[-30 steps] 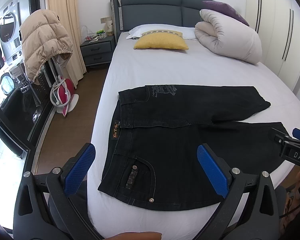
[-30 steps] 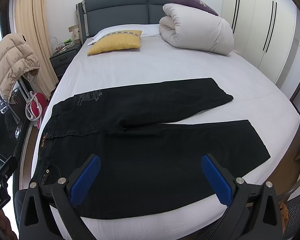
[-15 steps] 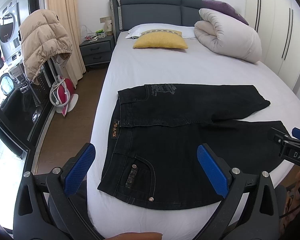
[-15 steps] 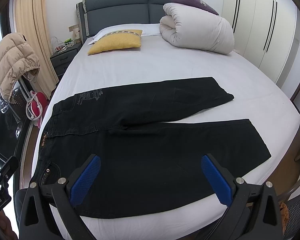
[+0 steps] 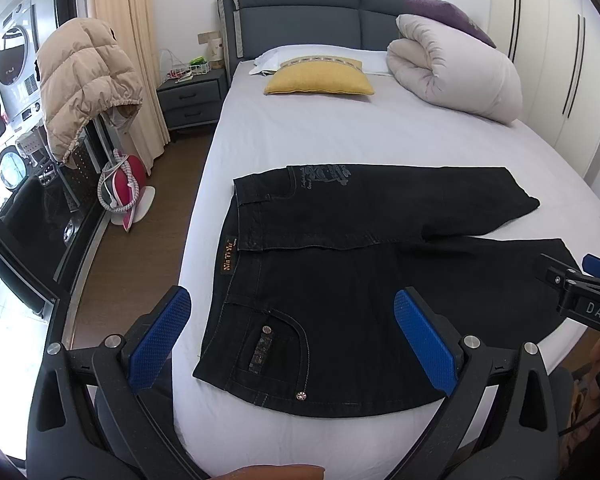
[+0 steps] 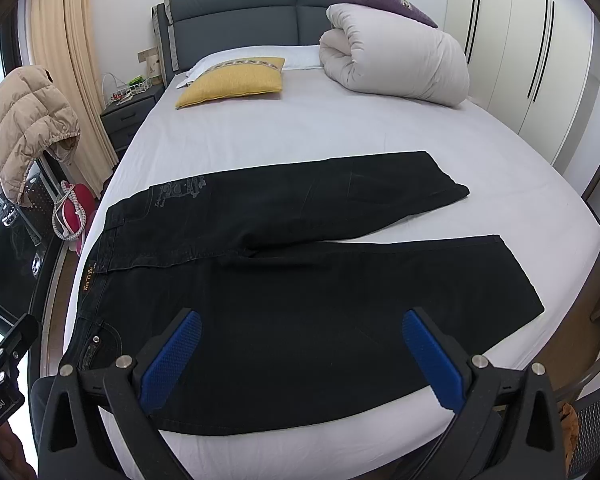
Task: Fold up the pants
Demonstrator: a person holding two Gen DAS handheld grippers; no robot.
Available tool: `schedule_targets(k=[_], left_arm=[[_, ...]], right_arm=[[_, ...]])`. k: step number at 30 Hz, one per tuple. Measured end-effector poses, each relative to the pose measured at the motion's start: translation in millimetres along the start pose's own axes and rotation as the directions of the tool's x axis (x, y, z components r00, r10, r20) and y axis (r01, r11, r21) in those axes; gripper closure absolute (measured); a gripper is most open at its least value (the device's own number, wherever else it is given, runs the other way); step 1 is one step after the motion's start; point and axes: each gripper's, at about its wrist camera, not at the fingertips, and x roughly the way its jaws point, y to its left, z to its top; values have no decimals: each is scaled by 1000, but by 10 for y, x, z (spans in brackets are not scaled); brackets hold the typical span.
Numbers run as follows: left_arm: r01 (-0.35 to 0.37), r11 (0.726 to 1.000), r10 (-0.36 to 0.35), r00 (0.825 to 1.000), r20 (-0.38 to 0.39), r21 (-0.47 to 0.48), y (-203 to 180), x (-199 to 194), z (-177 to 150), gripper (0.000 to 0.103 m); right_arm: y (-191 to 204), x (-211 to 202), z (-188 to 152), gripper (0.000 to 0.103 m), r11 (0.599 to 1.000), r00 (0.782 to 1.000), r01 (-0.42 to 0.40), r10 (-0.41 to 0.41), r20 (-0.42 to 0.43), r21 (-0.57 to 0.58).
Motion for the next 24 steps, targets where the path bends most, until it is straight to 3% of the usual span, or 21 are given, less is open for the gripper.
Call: schedule_targets(k=[24], left_arm=[[0,1000,0,1000,-4,0,-12,13,-10,0]], right_arm=[[-14,2,6,0,1000,1000,-3,3,-2,1]])
